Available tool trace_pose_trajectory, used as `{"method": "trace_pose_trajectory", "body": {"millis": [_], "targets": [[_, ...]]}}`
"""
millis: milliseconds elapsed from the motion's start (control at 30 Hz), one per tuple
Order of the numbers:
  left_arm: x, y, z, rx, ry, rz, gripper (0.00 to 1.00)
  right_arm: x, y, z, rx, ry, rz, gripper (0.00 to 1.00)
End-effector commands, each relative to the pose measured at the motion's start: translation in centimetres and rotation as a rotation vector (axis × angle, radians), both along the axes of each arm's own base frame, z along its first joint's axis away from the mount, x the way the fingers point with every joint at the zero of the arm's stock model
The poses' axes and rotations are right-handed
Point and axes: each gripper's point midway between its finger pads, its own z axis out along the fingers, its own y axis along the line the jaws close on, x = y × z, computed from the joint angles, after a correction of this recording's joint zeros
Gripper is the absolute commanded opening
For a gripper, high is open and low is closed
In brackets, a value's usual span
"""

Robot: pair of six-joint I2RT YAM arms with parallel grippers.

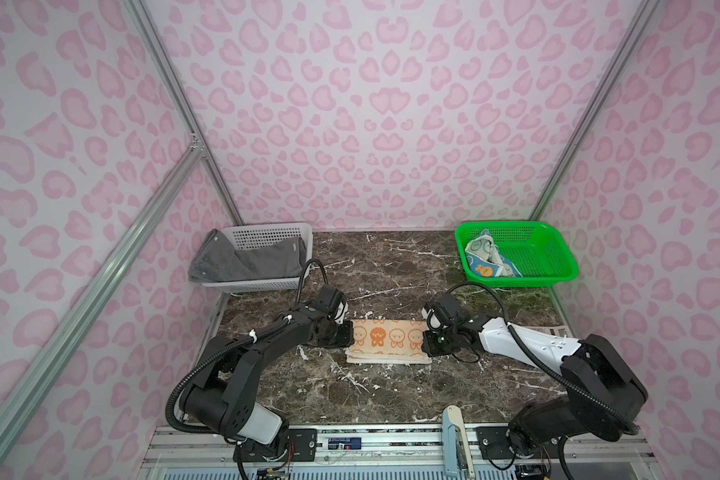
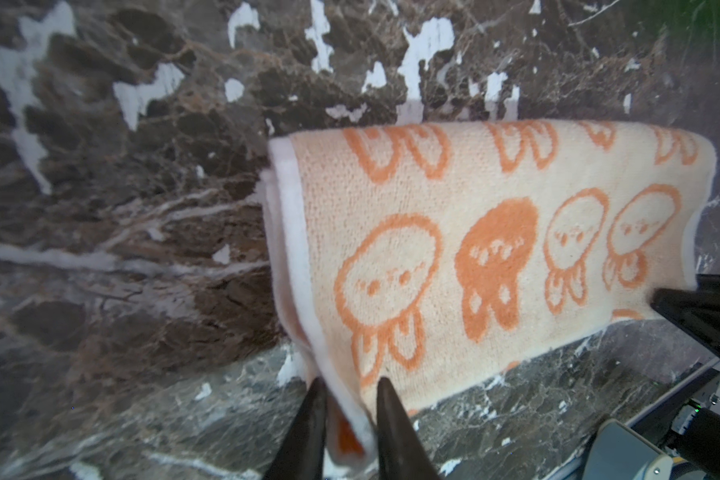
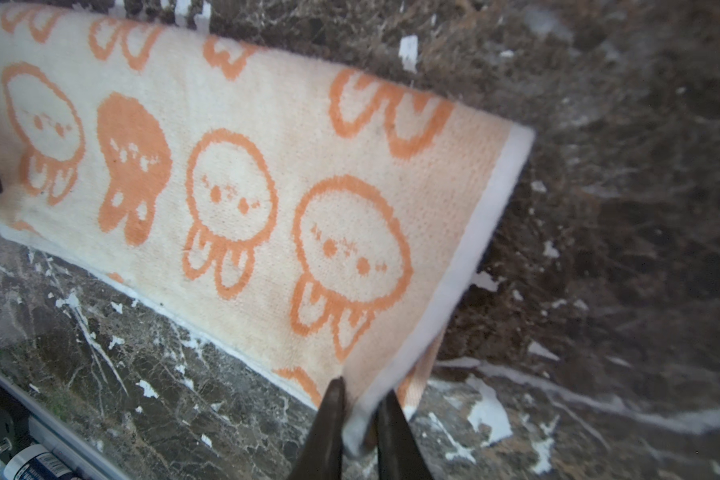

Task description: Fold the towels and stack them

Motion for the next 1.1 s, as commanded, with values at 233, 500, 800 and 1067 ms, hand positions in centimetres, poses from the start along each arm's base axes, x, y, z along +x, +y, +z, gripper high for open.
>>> {"method": "trace_pose_trajectory", "body": {"millis": [233,500,800,1067], "targets": [[0.1,0.1,0.6,0.005,-0.006,-0.012,0.28,0.3,0.4,0.1,0.0,-0.01,0.016,0.03],[0.1,-0.1,0.1,-0.002,0.001,-0.01,0.05,0.6,0.5,0.5,0.011,-0.025,0.014,0.0],[0.6,-0.3,2.3,-0.02,-0.046,-0.013,0.03,0.6,0.9,1.7,0.042,-0.037,0.022,0.0],[-0.2,-0.1,3.9,-0.054,-0.093,-0.015,0.03,-0.4,0.1,2.6,0.045,-0.04,0.025,0.0]]}}
